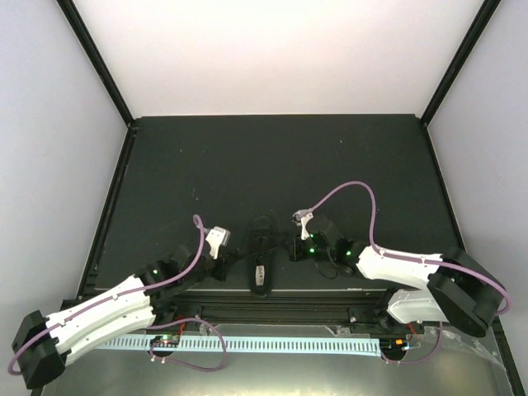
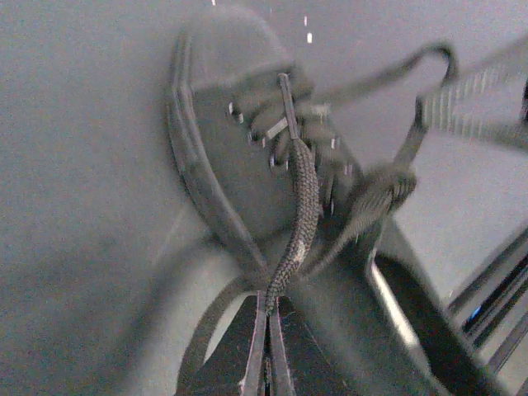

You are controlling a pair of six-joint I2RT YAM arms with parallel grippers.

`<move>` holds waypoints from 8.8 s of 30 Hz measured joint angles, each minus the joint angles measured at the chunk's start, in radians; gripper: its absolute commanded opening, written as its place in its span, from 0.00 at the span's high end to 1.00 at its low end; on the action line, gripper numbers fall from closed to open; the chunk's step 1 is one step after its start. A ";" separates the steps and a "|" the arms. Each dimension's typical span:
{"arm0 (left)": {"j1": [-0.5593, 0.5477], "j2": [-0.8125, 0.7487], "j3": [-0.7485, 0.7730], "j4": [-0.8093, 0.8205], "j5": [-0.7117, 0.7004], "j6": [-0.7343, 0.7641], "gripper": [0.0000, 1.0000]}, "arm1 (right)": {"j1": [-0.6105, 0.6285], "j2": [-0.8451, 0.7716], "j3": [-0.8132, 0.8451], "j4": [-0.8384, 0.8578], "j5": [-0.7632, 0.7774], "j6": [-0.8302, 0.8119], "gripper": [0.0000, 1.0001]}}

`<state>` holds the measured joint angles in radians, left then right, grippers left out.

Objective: Tie the shoes

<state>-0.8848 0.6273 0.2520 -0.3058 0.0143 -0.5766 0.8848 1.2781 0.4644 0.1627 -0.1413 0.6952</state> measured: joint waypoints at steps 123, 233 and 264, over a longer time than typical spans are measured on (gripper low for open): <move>0.046 0.329 0.009 0.394 0.196 0.283 0.98 | -0.064 -0.134 -0.060 -0.132 0.061 0.063 0.98; 0.164 0.456 0.093 0.273 0.171 0.291 0.57 | -0.089 0.262 0.053 0.386 -0.628 -0.097 0.98; 0.164 0.371 0.110 0.301 0.063 0.332 0.99 | -0.089 0.275 0.053 0.398 -0.639 -0.087 0.98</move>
<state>-0.7212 0.9985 0.3622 -0.0048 0.0769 -0.2451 0.7963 1.5532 0.5171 0.5606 -0.7799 0.6079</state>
